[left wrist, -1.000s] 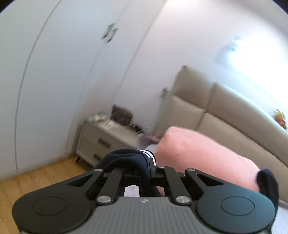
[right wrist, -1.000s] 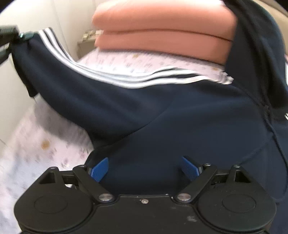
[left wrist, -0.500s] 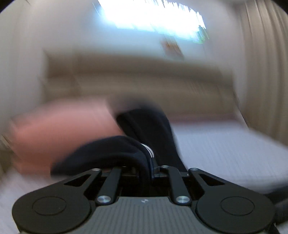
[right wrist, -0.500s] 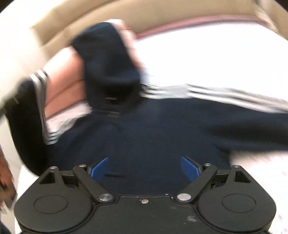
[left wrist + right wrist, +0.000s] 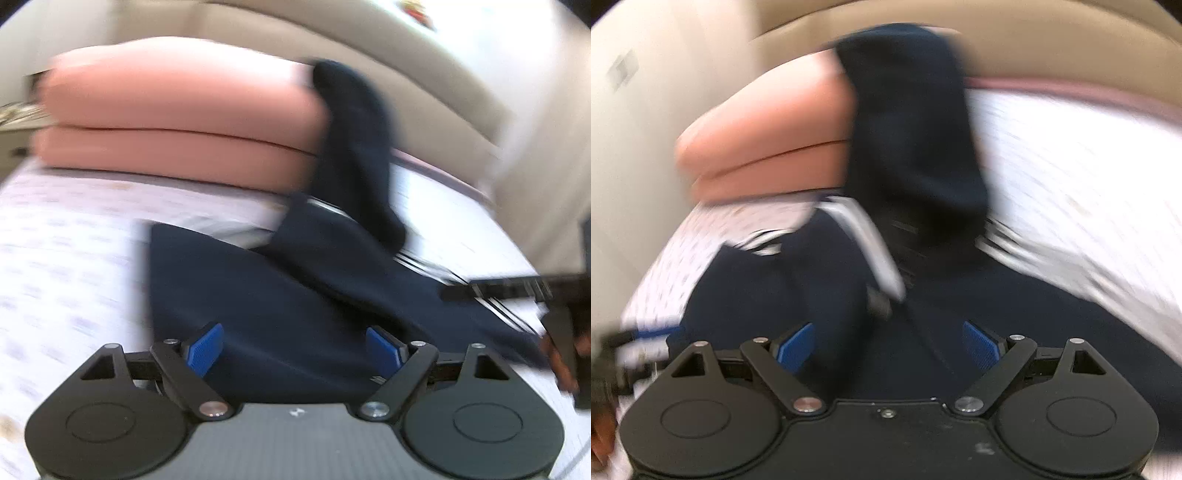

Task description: Fold large clothes

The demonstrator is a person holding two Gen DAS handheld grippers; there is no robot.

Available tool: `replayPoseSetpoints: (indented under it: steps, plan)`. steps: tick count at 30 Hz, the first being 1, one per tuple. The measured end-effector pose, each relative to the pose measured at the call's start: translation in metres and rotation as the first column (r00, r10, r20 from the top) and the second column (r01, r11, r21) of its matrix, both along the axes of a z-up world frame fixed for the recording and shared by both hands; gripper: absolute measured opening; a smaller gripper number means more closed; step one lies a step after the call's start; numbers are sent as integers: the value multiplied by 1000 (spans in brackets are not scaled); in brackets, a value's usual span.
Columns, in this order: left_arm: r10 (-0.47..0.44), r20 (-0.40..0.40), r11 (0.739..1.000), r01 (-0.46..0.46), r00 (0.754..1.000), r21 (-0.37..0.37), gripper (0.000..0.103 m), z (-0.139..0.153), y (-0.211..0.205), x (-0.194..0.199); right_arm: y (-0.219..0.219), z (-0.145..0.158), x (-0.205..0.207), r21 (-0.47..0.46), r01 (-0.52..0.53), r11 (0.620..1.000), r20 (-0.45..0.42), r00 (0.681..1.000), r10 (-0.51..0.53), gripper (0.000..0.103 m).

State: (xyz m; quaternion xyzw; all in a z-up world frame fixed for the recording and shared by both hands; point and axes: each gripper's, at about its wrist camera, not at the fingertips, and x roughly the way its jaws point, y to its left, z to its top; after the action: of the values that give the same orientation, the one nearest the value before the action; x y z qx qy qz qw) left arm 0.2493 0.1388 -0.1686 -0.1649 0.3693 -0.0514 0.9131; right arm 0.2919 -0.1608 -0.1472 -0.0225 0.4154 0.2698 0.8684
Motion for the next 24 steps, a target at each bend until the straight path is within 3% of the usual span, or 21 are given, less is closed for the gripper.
replayPoseSetpoints:
  steps: [3, 7, 8, 10, 11, 12, 13, 14, 15, 17, 19, 20, 22, 24]
  plan:
    - [32, -93, 998, -37, 995, -52, 84, -17, 55, 45, 82, -9, 17, -85, -127, 988, 2, 992, 127, 102]
    - [4, -187, 986, -35, 982, -160, 80, -53, 93, 91, 151, -45, 35, -277, -178, 944, 39, 980, 196, 102]
    - [-10, -179, 982, -24, 984, -188, 80, -59, 98, 97, 159, -56, 42, -324, -155, 933, 42, 983, 177, 102]
    - [-37, -120, 976, 10, 992, -218, 80, -67, 106, 104, 158, -68, 52, -320, -135, 938, 36, 987, 154, 100]
    - [-26, -112, 977, 2, 993, -215, 79, -71, 106, 111, 155, -69, 53, -294, -118, 948, 58, 988, 141, 76]
    - [-8, -96, 980, -11, 995, -200, 68, -72, 105, 115, 151, -68, 52, -284, -88, 955, 103, 987, 121, 28]
    - [11, -67, 986, -22, 998, -167, 38, -73, 103, 116, 147, -66, 51, -285, -61, 957, 139, 985, 105, 10]
    - [21, -44, 992, -26, 999, -126, 18, -72, 97, 118, 142, -62, 51, -265, -61, 962, 138, 985, 101, 11]
    - [4, -12, 994, -6, 1000, -113, 10, -72, 95, 118, 134, -53, 49, -213, -49, 976, 150, 985, 82, 11]
    - [25, 110, 996, -16, 994, -82, 9, -62, 93, 107, 104, -24, 34, -30, -26, 999, 207, 978, 31, 10]
    - [81, 198, 990, -55, 977, -132, 9, -53, 99, 97, 50, 10, 14, 231, 44, 972, 243, 965, -101, 10]
    - [125, 223, 984, -91, 967, -154, 9, -54, 103, 93, 22, 18, 7, 339, 97, 936, 226, 957, -181, 10]
    - [166, 197, 974, -130, 966, -184, 9, -63, 110, 93, -49, 17, -10, 526, 274, 805, 103, 919, -380, 12]
    - [180, 139, 973, -155, 974, -172, 11, -77, 111, 95, -105, -10, -17, 558, 430, 710, -74, 878, -473, 26]
